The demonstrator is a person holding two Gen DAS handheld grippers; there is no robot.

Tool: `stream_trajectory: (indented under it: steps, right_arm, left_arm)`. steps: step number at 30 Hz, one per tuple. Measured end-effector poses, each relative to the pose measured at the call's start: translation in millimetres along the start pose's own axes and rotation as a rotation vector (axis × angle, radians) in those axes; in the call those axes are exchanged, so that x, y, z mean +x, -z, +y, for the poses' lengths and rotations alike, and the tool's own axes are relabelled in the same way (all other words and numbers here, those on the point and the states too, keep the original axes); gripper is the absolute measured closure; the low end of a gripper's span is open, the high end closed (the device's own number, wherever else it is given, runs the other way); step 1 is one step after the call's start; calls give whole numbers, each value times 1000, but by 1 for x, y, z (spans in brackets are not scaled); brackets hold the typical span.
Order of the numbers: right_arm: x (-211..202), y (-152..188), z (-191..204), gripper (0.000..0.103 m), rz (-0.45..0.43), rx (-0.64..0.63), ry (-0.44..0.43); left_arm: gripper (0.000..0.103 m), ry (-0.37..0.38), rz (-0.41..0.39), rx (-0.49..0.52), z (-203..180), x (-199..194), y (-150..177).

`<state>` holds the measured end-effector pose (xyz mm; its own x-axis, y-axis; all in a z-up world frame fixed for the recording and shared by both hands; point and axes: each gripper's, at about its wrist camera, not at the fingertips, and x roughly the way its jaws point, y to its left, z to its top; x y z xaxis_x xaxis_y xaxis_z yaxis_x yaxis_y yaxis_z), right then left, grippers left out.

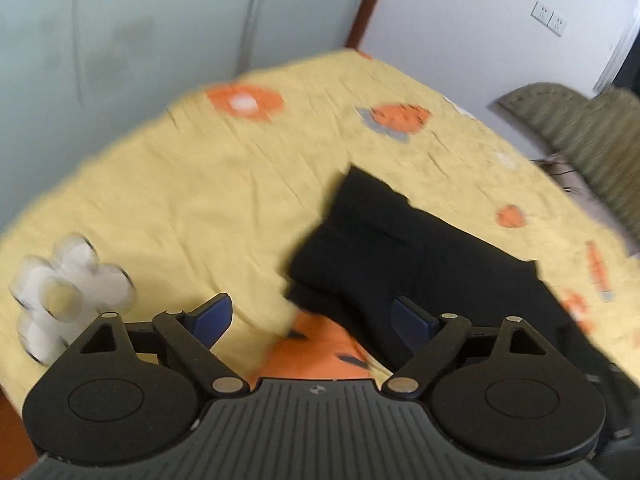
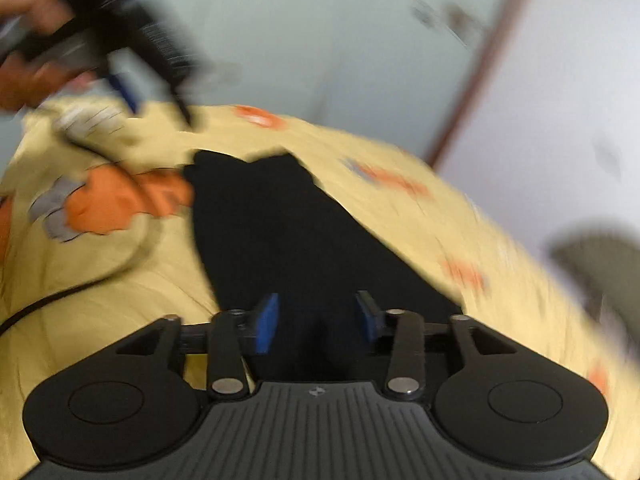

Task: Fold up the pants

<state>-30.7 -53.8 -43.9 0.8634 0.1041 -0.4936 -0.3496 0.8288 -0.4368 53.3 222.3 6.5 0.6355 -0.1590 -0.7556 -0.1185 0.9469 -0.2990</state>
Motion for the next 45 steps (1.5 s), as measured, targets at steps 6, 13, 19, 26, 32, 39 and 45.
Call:
stream_trajectory:
  steps: [6, 13, 19, 26, 32, 39, 45]
  right_arm:
    - [38, -31, 57, 55, -80, -238, -36]
    - [77, -29, 89, 55, -36, -365, -14]
    - [99, -41, 106, 55, -78, -476, 100]
    - [134, -59, 106, 73, -101, -514, 139]
    - [125, -73, 60, 88, -116, -190, -29]
    - [106, -82, -1, 88, -225, 110, -114]
    - [98, -72, 4, 89, -247, 71, -95]
  left_arm:
    - [15, 101, 87, -126, 24, 16, 6]
    - [13, 322, 143, -343, 53, 46, -1]
    - [10, 389, 165, -425, 59, 64, -2]
    - [2, 532, 187, -578, 77, 86, -5]
    - [2, 608, 202, -634, 74, 105, -15]
    - [4, 697, 226, -629, 55, 128, -37]
    - [38, 706, 242, -638, 36, 146, -49]
